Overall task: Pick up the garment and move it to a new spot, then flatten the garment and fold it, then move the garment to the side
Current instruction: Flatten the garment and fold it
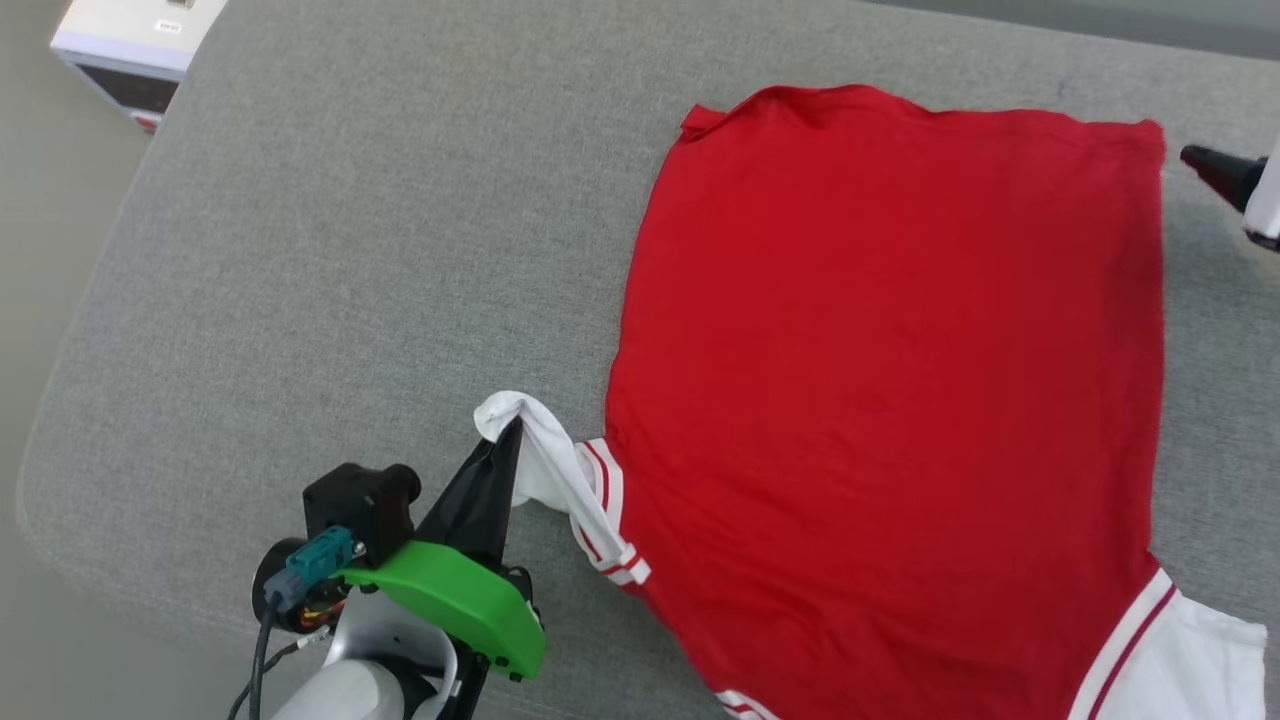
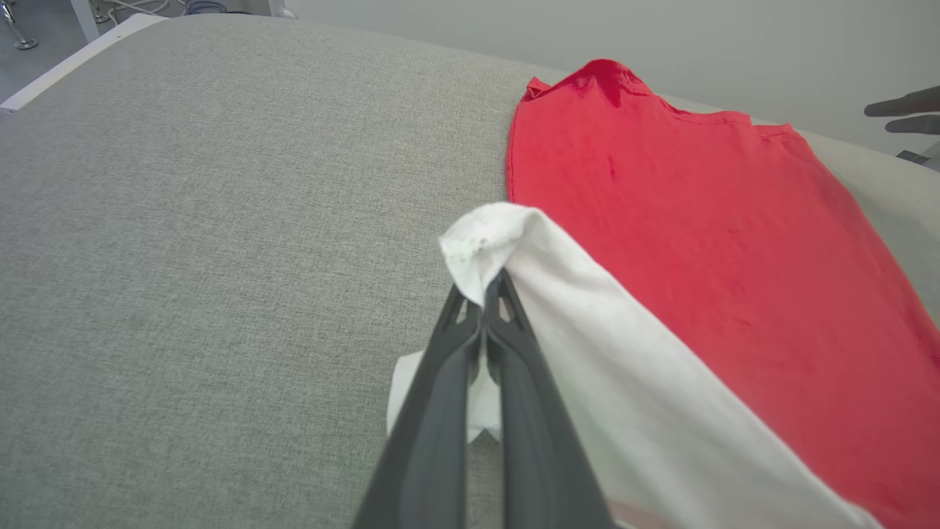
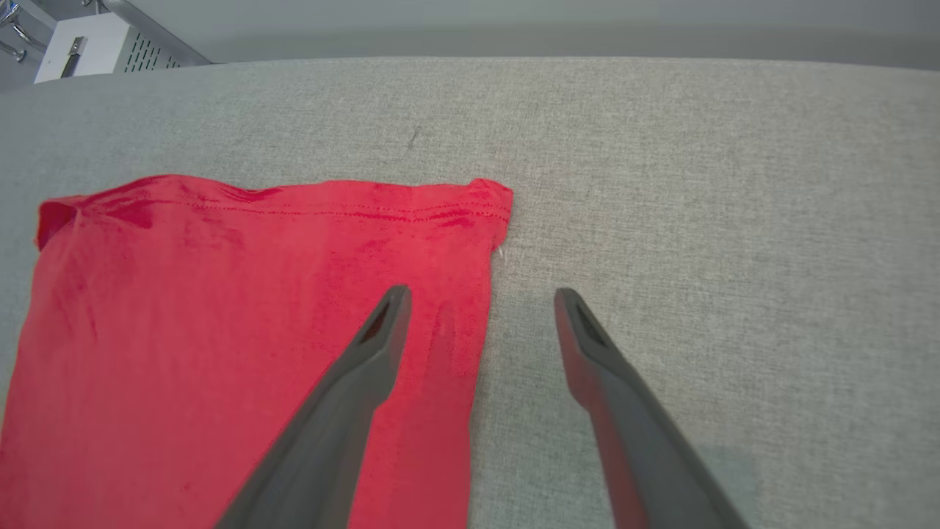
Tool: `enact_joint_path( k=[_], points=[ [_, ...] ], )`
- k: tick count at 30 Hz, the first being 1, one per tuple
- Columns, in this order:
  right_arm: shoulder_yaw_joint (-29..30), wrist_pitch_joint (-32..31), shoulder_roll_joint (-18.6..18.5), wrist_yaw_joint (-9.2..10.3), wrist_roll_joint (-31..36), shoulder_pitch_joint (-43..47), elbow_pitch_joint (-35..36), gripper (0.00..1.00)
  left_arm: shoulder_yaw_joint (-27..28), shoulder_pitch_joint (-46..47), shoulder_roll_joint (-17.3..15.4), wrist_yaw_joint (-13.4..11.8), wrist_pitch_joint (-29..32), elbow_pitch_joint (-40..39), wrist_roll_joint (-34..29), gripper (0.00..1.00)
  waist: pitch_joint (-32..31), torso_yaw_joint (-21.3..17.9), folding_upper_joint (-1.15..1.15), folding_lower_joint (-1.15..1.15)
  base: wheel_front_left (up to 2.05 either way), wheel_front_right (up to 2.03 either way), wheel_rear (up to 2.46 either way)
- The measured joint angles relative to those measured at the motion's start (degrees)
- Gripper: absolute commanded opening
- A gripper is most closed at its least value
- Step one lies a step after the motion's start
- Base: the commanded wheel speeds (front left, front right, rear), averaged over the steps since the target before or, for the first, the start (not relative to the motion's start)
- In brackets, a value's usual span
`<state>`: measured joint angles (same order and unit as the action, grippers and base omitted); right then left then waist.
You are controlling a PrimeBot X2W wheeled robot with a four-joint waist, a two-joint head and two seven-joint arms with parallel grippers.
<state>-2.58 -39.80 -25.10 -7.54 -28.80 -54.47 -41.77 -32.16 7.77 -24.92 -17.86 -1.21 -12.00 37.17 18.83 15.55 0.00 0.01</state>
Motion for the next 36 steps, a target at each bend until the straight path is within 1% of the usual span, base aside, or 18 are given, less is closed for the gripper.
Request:
enact_joint_path(
  k=[3,6,10,16,17,18,19,26,30,36],
  points=[
    [-0.63,-1.27,-0.26,0.0,1.08,-3.81,-1.49,1.0,-0.48,1.13,0.4,0.26,-0.23,-0.12,-0.42,0.0,2.25,1.14,0.0,0.0,0.0,0.0,0.0],
    [-1.54,-1.85,-0.43,0.0,2.18,-7.67,-2.81,1.0,-0.81,2.24,1.55,0.58,-0.86,0.1,-0.57,0.0,4.86,2.16,0.0,0.0,0.0,0.0,0.0],
    [-2.75,-2.29,-0.48,0.0,2.85,-10.29,-4.68,1.0,-1.04,3.52,2.5,1.55,-1.91,1.27,-0.58,0.0,7.94,3.23,0.0,0.01,0.0,0.0,0.0],
    [-5.12,-8.95,-0.64,-0.01,3.34,-11.91,-8.08,1.0,-1.18,4.75,3.8,2.53,-3.54,4.07,-0.57,0.0,11.67,4.55,0.0,0.0,0.0,0.0,0.0],
    [-5.31,-9.88,-0.67,-0.01,3.34,-12.36,-8.33,0.92,-1.16,4.84,3.87,2.56,-3.56,4.35,-0.57,0.0,11.97,4.74,0.0,0.0,0.0,0.0,0.0],
    [-5.28,-10.45,-0.71,-0.01,3.33,-12.73,-8.57,0.45,-1.15,5.0,3.92,2.58,-3.61,4.55,-0.57,0.0,12.12,4.94,0.0,0.0,0.0,0.0,0.0],
    [-5.31,-10.73,-0.7,-0.01,3.33,-12.82,-8.71,0.0,-1.14,5.14,3.93,2.71,-3.64,4.64,-0.56,0.0,12.19,5.06,0.0,0.0,0.0,0.0,0.0],
    [-5.04,-11.29,-1.79,0.02,3.3,-13.2,-9.73,0.0,-1.23,5.43,4.19,3.09,-4.09,5.61,-0.37,0.0,11.83,5.3,0.0,0.0,0.0,0.0,0.0],
    [-5.15,-9.75,-2.32,0.02,3.36,-12.91,-9.92,0.0,-1.07,5.37,4.2,3.05,-4.14,6.26,0.24,0.0,10.52,5.21,0.0,0.0,0.0,0.0,0.0],
    [-6.36,-6.8,-2.99,0.0,3.23,-9.04,-8.91,0.0,-0.18,3.63,3.24,2.41,-4.1,7.76,1.31,0.0,6.77,4.33,0.0,0.0,0.0,0.0,0.0]
  ],
)
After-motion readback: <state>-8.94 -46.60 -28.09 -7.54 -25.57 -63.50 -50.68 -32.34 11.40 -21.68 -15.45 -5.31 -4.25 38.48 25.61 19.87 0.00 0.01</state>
